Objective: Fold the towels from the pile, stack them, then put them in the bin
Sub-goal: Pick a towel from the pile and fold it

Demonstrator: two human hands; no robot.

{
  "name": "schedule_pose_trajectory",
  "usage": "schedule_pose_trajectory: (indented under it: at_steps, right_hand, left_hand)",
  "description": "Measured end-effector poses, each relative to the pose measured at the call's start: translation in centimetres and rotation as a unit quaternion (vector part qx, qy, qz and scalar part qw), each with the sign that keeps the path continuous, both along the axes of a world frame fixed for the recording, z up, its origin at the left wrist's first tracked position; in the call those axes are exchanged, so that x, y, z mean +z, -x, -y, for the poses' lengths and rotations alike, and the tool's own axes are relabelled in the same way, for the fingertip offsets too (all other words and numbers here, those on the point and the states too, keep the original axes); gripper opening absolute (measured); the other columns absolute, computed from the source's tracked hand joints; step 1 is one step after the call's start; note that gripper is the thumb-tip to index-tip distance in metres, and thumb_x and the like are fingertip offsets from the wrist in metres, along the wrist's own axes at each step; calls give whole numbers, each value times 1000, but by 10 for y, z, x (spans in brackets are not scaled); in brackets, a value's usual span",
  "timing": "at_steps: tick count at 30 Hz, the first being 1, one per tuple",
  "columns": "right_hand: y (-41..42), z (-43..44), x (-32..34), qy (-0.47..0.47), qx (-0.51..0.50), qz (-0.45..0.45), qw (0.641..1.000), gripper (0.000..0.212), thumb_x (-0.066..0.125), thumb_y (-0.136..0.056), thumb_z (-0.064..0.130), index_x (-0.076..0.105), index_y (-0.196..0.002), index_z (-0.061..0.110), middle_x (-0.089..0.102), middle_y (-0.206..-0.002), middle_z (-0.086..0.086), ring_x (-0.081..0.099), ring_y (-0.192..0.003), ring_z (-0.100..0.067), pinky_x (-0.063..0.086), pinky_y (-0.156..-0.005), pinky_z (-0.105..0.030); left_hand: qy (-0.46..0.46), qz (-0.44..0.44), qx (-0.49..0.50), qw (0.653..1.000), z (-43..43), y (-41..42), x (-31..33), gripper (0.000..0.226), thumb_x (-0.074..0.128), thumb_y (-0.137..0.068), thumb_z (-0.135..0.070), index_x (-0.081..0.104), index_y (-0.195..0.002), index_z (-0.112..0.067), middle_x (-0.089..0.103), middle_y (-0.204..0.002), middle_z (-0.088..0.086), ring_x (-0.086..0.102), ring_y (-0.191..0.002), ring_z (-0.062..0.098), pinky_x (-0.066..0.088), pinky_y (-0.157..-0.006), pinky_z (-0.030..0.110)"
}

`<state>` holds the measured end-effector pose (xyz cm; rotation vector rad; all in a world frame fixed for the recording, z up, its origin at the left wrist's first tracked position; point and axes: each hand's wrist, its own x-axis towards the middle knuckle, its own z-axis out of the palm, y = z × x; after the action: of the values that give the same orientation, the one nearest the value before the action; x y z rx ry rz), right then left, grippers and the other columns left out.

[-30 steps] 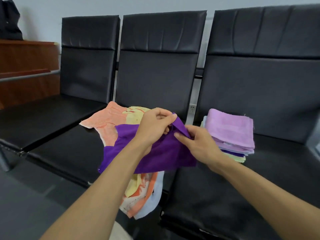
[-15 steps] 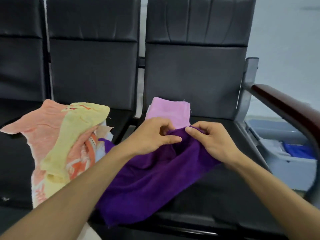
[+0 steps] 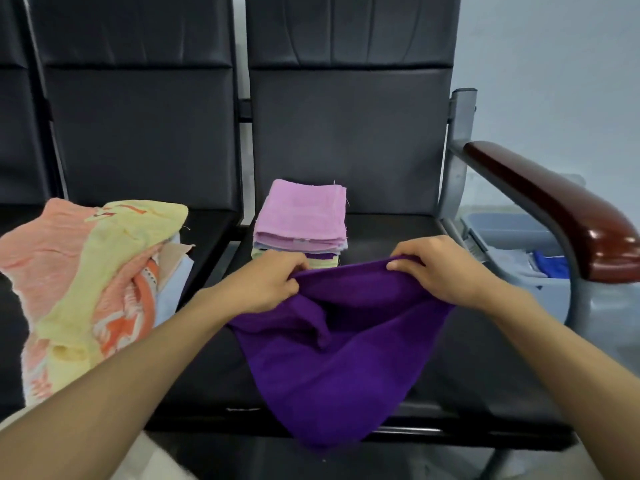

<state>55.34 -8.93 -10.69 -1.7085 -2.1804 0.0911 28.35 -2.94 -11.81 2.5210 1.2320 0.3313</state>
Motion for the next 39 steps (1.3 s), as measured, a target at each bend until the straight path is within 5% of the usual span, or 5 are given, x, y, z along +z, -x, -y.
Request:
schedule_pose_trajectory:
  at_steps: [7, 12, 18, 27, 39]
  right_hand:
    - [-13, 4, 7, 13, -13, -16, 1000, 19, 59, -93, 36, 71, -92, 21, 67, -83, 12, 61, -83, -8, 42, -72, -13]
    - [-18, 3, -2, 64, -135, -13, 989, 62, 48, -64, 77, 58, -60, 16, 57, -57, 4, 56, -60, -11, 50, -61, -36]
    - [-24, 3, -12, 84, -118, -37, 989, 18, 64, -91, 34, 67, -79, 20, 67, -76, 1, 62, -74, -16, 41, -61, -23]
    - [-8, -21, -27, -39, -256, -234, 937, 13, 68, -88, 31, 71, -77, 24, 66, -68, 5, 64, -78, -21, 48, -74, -34]
    - [-6, -45, 91, -211, -182, -328, 902, 23, 62, -88, 3, 73, -89, 23, 69, -86, 2, 62, -84, -11, 44, -71, -16]
  left_hand:
    - [6, -40, 90, 995, -9, 29, -3, 19, 50, -92, -10, 69, -95, -10, 66, -88, 5, 61, -79, 22, 43, -67, 34]
    - [47, 69, 148, 986, -20, 48, 6, 13, 54, -97, -17, 68, -97, -17, 70, -89, 5, 68, -73, 21, 52, -61, 28]
    - [18, 95, 243, 965, -35, 76, 4, 15, 56, -97, -18, 65, -85, -13, 55, -42, 2, 51, -31, 8, 37, -43, 19]
    - [154, 486, 301, 806, -37, 56, -22, 16, 44, -102, -9, 55, -109, -1, 67, -87, 16, 70, -70, 19, 58, -62, 20]
    - [-84, 513, 184, 834, -49, 34, 105, 24, 49, -100, -8, 59, -83, -23, 67, -82, -4, 70, -84, 11, 56, -82, 26]
